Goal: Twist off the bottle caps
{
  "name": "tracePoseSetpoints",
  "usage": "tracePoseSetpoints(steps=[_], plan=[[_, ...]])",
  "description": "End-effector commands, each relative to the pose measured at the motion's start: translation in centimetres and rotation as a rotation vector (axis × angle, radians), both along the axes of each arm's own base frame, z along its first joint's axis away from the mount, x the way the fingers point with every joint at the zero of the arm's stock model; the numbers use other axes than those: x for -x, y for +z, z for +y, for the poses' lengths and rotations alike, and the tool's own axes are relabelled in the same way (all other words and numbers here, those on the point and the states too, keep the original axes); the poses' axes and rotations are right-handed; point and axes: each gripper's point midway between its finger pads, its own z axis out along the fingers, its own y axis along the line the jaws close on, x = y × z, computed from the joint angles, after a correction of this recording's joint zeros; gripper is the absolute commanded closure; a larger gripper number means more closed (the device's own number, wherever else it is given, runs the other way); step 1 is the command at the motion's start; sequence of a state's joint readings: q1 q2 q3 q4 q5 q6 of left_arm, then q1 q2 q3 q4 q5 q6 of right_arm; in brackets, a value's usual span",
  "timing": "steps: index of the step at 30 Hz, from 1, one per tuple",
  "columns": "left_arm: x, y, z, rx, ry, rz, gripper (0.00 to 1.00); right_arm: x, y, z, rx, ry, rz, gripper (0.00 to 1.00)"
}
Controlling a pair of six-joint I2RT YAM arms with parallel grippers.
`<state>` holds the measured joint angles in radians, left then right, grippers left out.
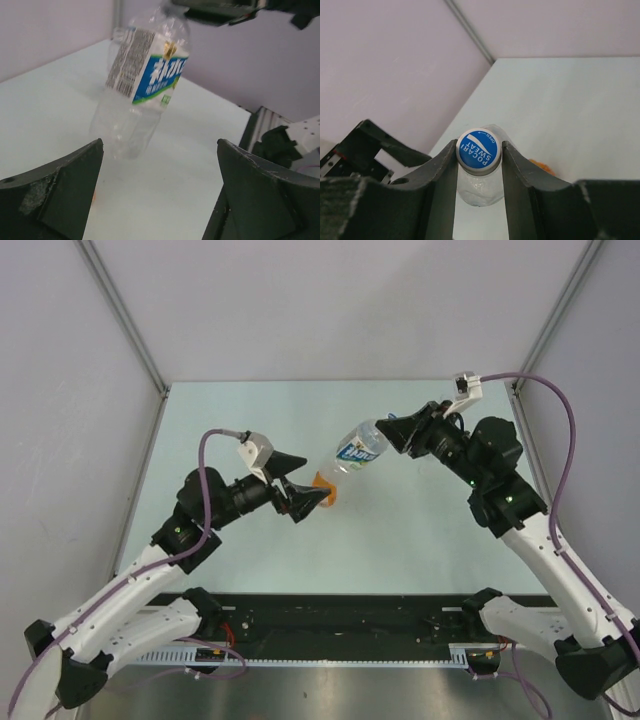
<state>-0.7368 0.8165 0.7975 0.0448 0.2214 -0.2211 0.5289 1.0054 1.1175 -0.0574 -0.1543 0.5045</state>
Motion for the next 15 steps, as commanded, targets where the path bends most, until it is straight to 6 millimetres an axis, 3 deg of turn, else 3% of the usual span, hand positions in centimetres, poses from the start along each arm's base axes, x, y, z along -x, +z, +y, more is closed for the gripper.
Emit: tracePoseSetpoints(steps=[1,4,7,15], plan=[[5.4,5.7,-1.0,0.146,-0.349,-0.17,0.0,5.1,1.4,0.8,-0.121,0.261,0.062,1.0],[5.3,6.2,-0.8,0.163,-0.397,-0.144,0.0,6.3,1.3,0.6,-0.136,0.322,0.06,1.0],[3.9,5.7,-0.9,0.149,-0.368,-0.1,0.0,7.6,1.3,1.0,-0.134,0.398,0.033,1.0],[3.4,3.4,-2.6,0.139,-0.462,0.007,0.0,9.9,1.3,2.5,-0.132,0.521,-0.026,1.0]])
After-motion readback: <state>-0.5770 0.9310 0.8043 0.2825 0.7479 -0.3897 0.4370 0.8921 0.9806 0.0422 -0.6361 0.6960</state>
